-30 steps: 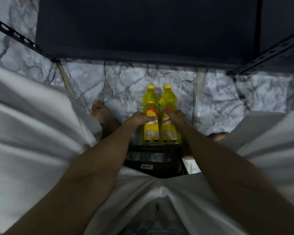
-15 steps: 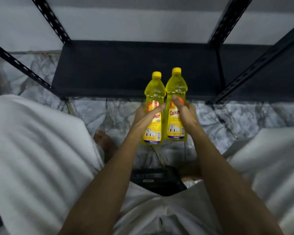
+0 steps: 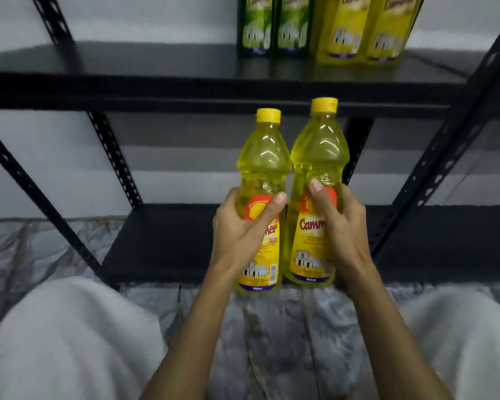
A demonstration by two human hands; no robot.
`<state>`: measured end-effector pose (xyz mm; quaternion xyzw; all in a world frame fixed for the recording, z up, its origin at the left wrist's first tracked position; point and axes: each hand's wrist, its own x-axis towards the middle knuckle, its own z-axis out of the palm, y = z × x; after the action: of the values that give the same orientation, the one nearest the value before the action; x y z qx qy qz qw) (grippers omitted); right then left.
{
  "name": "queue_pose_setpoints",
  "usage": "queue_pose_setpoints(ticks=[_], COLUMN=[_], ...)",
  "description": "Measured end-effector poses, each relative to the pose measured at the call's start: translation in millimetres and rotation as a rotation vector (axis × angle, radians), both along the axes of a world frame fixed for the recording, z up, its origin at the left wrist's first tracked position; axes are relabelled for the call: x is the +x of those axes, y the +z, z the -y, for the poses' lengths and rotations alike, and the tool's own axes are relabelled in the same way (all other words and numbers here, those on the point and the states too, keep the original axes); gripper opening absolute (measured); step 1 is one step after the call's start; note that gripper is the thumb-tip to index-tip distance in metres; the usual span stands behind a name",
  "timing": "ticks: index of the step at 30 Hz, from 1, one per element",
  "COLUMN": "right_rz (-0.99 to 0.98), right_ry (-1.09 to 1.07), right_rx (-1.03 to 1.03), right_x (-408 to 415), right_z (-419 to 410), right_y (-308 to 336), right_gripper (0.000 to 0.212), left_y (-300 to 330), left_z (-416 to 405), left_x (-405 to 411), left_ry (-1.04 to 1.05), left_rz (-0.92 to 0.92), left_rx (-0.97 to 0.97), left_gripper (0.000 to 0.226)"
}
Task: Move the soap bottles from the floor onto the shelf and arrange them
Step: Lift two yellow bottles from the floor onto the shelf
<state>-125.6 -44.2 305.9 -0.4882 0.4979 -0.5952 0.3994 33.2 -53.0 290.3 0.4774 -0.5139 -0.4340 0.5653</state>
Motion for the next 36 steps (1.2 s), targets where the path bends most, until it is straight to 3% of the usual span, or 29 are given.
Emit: queue_pose_setpoints(ticks=[12,16,19,23,27,36], right_rz=[-0.136,-0.21,-0.215,-0.258,-0.257,-0.353], right_ry=[0.01,-0.069,-0.1,-0.144,-0.158,-0.249], right_rx=[-0.537,-0.609,-0.64,-0.589,-0.543,-0.515], right_x=[-2.3,-7.1,-1.5,5.2,5.7,5.2], right_z=[65.7,100.8,124.8,156.7,183.8,243.8], right_y=[188.0,220.4,234.9,231.5,211.6,202.3], right_gripper=[0.046,0.069,0.072,0.095,0.081,0.083], left_y=[194.9,231.2,242.9,234.3,227.5,224.6], left_z=[63.2,96.5,122.1,158.5,194.9,249.3], left_x=[1.3,5.4,1.4,-4.3,-1.9,-5.6], left_ry=[0.15,0.203,0.231,0.253,0.263,0.23], left_rz=[0.053,0.142,0.153,0.157,0.163,0.194], left_rx=[-0.531,-0.62,-0.632,-0.565,-0.545,-0.542], left_gripper=[0.044,0.049,0.049,0.051,0.046,0.052])
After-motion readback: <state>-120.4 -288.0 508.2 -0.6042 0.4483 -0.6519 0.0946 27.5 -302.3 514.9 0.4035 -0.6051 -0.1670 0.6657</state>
